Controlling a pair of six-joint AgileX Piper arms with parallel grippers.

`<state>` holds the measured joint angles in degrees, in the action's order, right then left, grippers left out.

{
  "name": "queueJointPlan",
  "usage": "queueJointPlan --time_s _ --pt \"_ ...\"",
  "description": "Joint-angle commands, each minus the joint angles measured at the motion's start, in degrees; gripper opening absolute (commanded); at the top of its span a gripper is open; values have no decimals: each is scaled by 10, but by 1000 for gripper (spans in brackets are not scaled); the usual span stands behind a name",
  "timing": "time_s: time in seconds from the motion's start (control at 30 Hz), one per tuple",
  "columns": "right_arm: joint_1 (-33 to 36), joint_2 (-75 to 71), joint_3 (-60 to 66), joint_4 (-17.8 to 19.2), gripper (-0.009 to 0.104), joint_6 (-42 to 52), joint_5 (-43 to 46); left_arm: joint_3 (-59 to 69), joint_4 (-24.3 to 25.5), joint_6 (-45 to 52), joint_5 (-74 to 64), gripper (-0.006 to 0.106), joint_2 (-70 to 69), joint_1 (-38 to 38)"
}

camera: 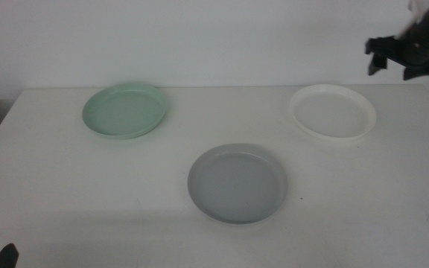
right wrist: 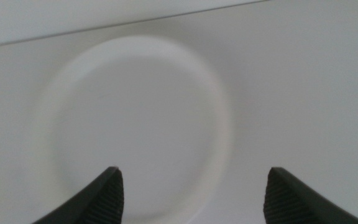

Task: Stack the three bowls on top of each other.

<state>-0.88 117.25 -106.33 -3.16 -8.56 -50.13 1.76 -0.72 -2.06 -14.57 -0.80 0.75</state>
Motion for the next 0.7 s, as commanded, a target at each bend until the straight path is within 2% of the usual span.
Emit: queueJointPlan --time_s 0.0,0.17,0.47,0.67 --pt "-24 -13 -25 -8 57 20 48 -3 0 -6 48 104 -8 4" --pt "-46 45 -58 -51 57 61 69 -3 0 -6 48 104 -8 4" --pt "-46 156 -171 -58 57 77 45 -3 0 -6 48 104 -8 4" --pt "-46 189 -191 -60 54 91 30 -3 0 -6 48 104 -8 4"
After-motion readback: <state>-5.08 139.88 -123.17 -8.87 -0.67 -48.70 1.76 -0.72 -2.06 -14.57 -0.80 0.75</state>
